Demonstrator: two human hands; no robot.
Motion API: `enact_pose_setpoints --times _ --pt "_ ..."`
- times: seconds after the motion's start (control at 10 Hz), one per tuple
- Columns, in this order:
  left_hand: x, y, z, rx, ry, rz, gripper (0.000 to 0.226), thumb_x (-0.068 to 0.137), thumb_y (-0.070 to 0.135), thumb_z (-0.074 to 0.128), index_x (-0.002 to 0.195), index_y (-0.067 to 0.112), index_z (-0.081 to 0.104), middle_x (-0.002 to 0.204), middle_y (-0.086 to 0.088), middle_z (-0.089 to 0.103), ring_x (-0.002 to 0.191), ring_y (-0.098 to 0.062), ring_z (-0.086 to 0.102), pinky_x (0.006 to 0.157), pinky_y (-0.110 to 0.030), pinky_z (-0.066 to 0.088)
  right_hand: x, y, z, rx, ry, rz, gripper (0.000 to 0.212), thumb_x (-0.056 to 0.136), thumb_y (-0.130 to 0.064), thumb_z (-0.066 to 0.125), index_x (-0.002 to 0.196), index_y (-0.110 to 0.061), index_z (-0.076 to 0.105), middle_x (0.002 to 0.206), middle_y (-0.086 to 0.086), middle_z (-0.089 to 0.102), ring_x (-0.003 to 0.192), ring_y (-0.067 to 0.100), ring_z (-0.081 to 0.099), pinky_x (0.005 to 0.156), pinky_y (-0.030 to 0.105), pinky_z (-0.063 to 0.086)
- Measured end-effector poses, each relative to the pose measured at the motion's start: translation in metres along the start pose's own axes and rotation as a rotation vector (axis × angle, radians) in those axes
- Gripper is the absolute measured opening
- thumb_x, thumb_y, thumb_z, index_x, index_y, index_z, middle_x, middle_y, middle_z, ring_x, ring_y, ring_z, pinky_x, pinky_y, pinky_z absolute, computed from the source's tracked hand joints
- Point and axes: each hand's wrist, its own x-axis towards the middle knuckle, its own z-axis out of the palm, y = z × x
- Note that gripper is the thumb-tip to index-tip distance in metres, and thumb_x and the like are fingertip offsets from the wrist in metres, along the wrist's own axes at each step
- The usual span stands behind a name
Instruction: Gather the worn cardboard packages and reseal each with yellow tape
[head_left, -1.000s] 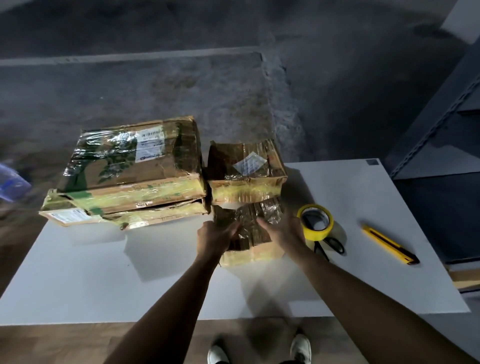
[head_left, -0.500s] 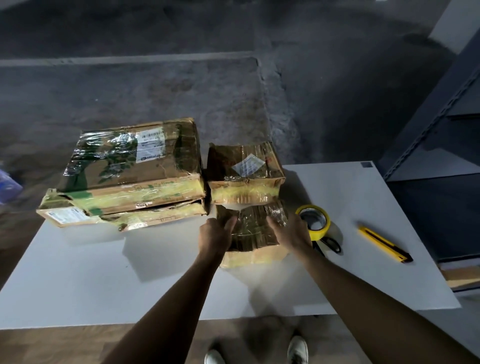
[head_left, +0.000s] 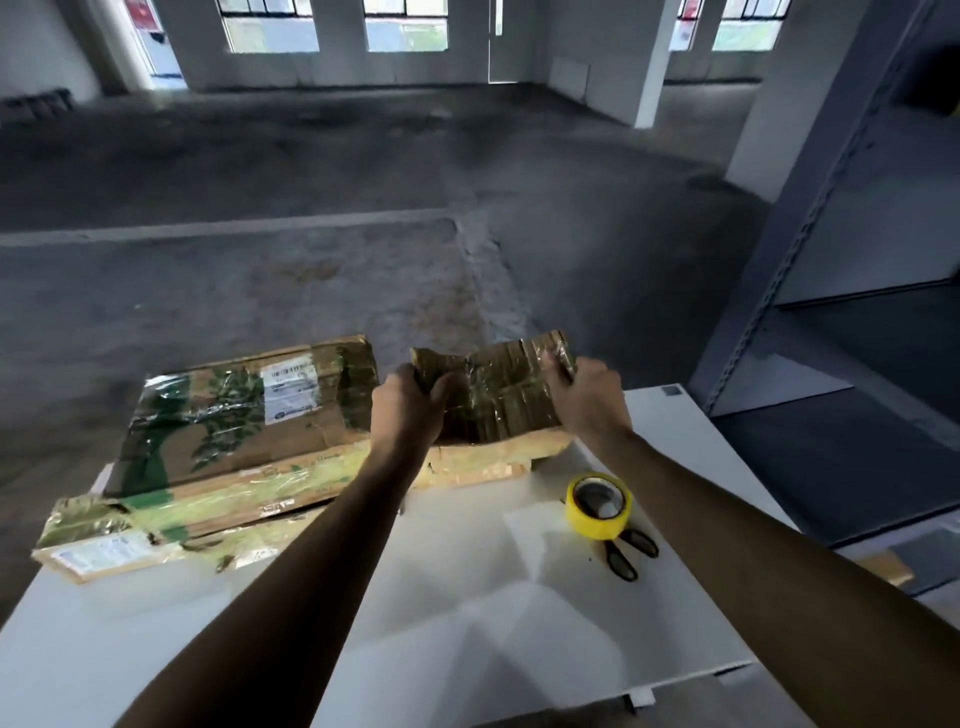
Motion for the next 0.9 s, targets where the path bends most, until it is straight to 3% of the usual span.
enact_pose_setpoints --times 0.1,0.2,0.3,0.4,0.5,0.6,0.8,0.9 --pt "0.020 0.005 0.001 0.010 0.025 0.036 0.050 0.090 0.044 0.067 0.115 0.001 0.058 0.106 -0.018 0.069 0.097 -0.037 0.065 0.075 -0.040 0.054 0.017 -0.005 0.005 0.046 -0.004 -0.053 0.052 0.103 -0.045 0.043 0.115 0.002 0.060 0.107 0.021 0.064 0.101 0.032 0.058 0.079 0.036 0.044" --pt "0.040 0.001 0.007 0.061 0.017 0.015 0.054 0.092 0.038 0.066 0.128 0.005 0.043 0.113 -0.023 0.067 0.102 -0.042 0.064 0.071 -0.036 0.045 0.038 -0.003 0.018 0.135 -0.066 -0.073 0.040 0.105 -0.039 0.042 0.120 -0.004 0.054 0.104 0.013 0.062 0.096 0.024 0.058 0.071 0.029 0.038" --pt "0.059 -0.012 0.017 0.082 -0.013 0.043 0.071 0.091 0.027 0.070 0.149 0.017 0.031 0.120 -0.021 0.066 0.100 -0.044 0.065 0.071 -0.035 0.046 0.060 0.007 0.040 0.229 -0.144 -0.082 0.033 0.104 -0.036 0.044 0.122 -0.007 0.049 0.099 0.007 0.062 0.091 0.025 0.064 0.059 0.025 0.040" --pt "0.069 -0.028 0.028 0.114 -0.003 0.082 0.063 0.085 0.007 0.074 0.139 0.010 0.041 0.113 -0.019 0.069 0.095 -0.044 0.067 0.067 -0.034 0.047 0.074 0.022 0.063 0.302 -0.210 -0.073 0.030 0.099 -0.024 0.058 0.119 -0.007 0.044 0.099 0.003 0.059 0.087 0.020 0.061 0.055 0.015 0.039" --pt "0.073 -0.041 0.037 0.165 -0.005 0.101 0.058 0.079 -0.004 0.075 0.128 0.003 0.045 0.107 -0.017 0.070 0.090 -0.040 0.067 0.064 -0.032 0.046 0.080 0.034 0.078 0.348 -0.251 -0.086 0.043 0.091 -0.006 0.065 0.124 -0.007 0.038 0.107 0.012 0.059 0.089 0.021 0.062 0.058 0.013 0.045" --pt "0.077 -0.053 0.045 0.213 -0.029 0.108 0.055 0.078 -0.006 0.075 0.123 0.003 0.045 0.107 -0.018 0.068 0.089 -0.035 0.066 0.064 -0.032 0.046 0.082 0.044 0.088 0.393 -0.350 -0.086 0.070 0.088 0.007 0.062 0.145 -0.016 0.029 0.118 0.012 0.059 0.073 0.015 0.061 0.048 0.016 0.047" --pt "0.072 -0.059 0.052 0.332 -0.046 0.072 0.054 0.081 0.003 0.075 0.126 0.011 0.048 0.118 -0.020 0.051 0.100 -0.036 0.059 0.075 -0.040 0.052 0.079 0.060 0.100 0.288 -0.418 -0.124 0.056 0.089 0.002 0.061 0.139 -0.016 0.042 0.124 0.010 0.054 0.096 0.018 0.055 0.054 0.005 0.041" --pt "0.064 -0.058 0.046 0.356 -0.022 0.064 0.055 0.081 0.018 0.079 0.129 0.013 0.053 0.125 -0.018 0.046 0.112 -0.035 0.053 0.091 -0.043 0.051 0.073 0.051 0.092 0.285 -0.417 -0.211 0.057 0.090 -0.020 0.071 0.140 -0.018 0.044 0.137 0.012 0.046 0.113 0.021 0.057 0.079 0.016 0.050"
